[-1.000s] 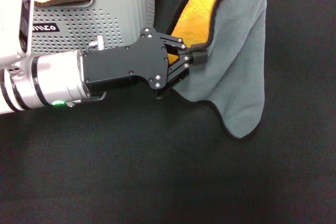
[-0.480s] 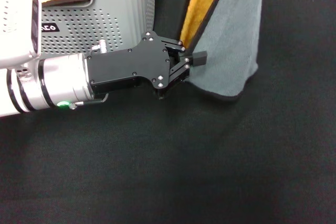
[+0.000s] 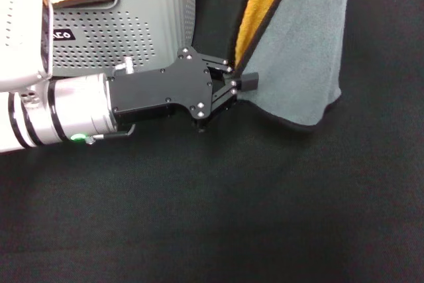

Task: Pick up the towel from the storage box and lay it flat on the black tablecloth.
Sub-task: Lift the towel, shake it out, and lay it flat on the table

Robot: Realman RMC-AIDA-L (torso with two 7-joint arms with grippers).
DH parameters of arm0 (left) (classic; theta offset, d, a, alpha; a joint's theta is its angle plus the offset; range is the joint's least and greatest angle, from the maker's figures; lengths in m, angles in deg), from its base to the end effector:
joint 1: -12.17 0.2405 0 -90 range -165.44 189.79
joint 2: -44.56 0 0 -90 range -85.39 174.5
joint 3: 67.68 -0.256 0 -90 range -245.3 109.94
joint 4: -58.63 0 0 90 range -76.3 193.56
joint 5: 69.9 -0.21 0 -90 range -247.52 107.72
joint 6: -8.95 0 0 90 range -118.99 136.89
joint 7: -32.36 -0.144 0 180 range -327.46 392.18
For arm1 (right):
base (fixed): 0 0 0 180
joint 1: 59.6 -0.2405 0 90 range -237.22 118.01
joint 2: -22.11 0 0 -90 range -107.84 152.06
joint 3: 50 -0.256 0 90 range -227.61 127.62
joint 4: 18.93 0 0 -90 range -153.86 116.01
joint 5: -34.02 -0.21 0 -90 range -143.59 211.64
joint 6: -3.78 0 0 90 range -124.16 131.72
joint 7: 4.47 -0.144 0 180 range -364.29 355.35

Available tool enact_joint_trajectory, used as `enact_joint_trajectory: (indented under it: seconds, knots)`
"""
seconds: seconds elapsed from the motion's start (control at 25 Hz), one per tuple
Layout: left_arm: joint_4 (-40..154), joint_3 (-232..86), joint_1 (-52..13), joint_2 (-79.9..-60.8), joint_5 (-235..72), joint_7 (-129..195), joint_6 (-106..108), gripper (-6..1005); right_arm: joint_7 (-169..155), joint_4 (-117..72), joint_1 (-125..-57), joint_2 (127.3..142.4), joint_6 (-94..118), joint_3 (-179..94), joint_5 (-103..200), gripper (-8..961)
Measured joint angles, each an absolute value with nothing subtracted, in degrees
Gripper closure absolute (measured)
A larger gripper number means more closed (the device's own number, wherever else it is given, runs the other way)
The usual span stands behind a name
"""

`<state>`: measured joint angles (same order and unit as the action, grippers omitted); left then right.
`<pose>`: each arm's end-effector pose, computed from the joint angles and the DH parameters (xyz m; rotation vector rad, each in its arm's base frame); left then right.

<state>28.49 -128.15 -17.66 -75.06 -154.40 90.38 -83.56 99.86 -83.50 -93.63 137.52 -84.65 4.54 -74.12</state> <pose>-0.2069 0.3145 -0.0291 -2.6999 -0.1338 -1.1296 0.0931 0.3674 0.1193 -2.3674 -0.3552 1.2388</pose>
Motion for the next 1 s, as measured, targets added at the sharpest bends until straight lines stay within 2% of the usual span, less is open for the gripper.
enact_joint_trajectory:
  seconds: [1.0]
  knots:
    - [30.8, -128.1, -17.7, -75.15, -155.8, 89.5, -83.5, 975, 99.9, -83.5, -92.3, 137.51, -84.8, 4.2, -76.9, 933]
